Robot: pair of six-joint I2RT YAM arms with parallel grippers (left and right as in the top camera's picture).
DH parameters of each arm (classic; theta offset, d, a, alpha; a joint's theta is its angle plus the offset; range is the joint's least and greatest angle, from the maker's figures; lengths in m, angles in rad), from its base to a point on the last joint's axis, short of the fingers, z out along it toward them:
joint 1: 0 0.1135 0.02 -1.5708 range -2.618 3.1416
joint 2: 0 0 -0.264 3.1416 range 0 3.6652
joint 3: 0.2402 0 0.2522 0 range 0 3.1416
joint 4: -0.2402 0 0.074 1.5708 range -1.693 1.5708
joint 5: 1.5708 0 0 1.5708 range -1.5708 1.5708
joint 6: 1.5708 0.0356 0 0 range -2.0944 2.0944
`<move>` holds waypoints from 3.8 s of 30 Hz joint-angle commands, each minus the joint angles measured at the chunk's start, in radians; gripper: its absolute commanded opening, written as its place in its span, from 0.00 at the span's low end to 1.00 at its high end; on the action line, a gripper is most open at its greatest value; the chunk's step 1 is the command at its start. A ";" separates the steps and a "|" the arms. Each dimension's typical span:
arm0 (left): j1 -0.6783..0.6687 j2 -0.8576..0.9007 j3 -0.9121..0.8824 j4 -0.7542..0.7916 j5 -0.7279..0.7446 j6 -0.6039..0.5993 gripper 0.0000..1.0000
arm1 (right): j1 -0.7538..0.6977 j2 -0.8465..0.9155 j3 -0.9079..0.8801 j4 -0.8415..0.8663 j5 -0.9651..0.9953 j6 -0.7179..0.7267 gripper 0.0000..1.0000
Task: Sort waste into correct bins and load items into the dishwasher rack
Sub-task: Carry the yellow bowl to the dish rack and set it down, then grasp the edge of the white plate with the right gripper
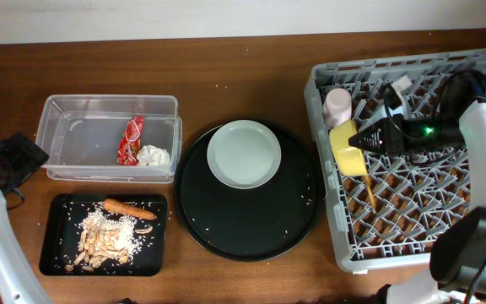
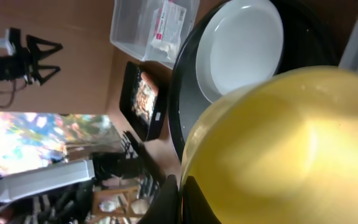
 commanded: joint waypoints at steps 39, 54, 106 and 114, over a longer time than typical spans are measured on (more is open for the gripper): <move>0.003 -0.016 0.018 -0.001 0.003 0.014 0.99 | -0.081 0.006 0.221 -0.092 0.493 0.383 0.04; 0.003 -0.015 0.018 -0.001 0.003 0.015 0.99 | 0.056 0.007 -0.080 0.171 1.047 0.748 0.04; 0.003 -0.016 0.018 -0.001 0.003 0.015 0.99 | 0.751 0.419 0.051 0.689 0.989 1.101 0.40; 0.003 -0.016 0.018 -0.001 0.003 0.014 0.99 | 0.757 0.419 0.051 0.692 1.020 1.101 0.25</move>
